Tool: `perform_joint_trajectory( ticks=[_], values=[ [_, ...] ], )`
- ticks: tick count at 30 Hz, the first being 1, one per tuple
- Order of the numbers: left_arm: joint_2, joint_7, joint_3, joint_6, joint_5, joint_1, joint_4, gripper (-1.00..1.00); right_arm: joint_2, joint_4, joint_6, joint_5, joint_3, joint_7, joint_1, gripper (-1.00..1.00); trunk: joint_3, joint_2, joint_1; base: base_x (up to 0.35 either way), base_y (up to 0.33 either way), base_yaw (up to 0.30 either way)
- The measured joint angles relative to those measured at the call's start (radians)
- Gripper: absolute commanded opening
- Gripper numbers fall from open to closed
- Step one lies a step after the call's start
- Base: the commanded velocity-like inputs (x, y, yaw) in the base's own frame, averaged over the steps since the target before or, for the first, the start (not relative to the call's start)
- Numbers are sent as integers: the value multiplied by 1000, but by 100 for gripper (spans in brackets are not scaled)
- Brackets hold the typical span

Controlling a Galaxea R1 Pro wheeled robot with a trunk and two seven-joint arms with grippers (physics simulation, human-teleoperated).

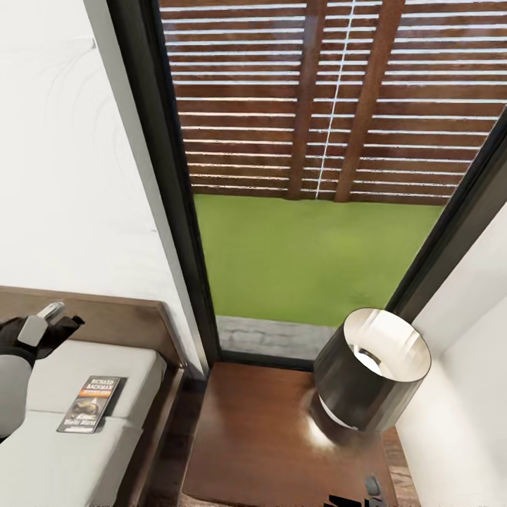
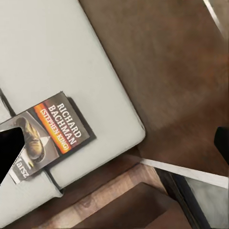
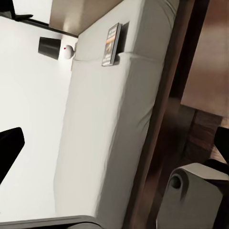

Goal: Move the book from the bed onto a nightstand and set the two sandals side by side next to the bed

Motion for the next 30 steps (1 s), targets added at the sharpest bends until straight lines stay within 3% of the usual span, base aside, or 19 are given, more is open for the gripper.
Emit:
perform_joint_trajectory(
  ticks=[5, 6, 10, 20, 30],
  values=[
    [7, 1, 6, -130, 6, 1, 111, 100, 0, 0, 0, 0, 0, 0, 0, 100, -7, 0, 0, 0, 0, 0],
    [7, 1, 6, -184, 6, 1, 130, 100, 0, 0, 0, 0, 0, 0, 0, 100, -9, 0, 0, 0, 0, 0],
    [8, 1, 6, -242, 6, 1, 149, 100, 0, 0, 0, 0, 0, 1, 0, 100, -12, 0, 0, 0, 0, 0],
    [8, -5, 5, -258, 8, 2, 157, 100, 0, 0, 1, -1, 0, -1, 0, 100, -13, 0, 0, 0, 0, 0],
    [3, -4, 10, -255, 14, 4, 272, 100, 0, 0, 0, 0, 0, -6, 0, 100, -13, 0, 0, 0, 0, 0]
  ],
)
